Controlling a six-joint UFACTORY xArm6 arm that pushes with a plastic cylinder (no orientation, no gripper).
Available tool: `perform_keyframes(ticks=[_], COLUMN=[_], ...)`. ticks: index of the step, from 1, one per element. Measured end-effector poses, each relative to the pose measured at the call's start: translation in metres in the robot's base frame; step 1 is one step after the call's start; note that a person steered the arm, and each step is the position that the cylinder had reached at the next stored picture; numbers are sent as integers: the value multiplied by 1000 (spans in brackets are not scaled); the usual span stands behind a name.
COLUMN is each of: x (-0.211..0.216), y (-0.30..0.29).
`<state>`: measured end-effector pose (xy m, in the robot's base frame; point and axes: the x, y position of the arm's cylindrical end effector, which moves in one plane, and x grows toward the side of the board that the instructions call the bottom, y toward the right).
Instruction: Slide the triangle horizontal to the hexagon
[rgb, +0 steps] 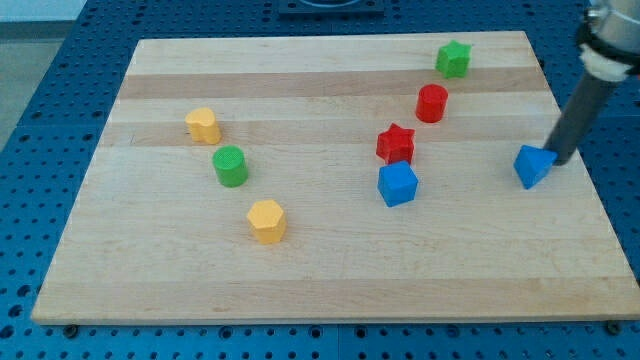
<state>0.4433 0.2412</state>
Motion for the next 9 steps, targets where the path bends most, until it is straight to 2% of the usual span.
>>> perform_keyframes(ticks=[1, 2, 3, 4, 5, 8, 9], x=[43, 68, 73, 70, 93, 102, 98], y=[-66, -108, -90, -29, -26, -107, -151])
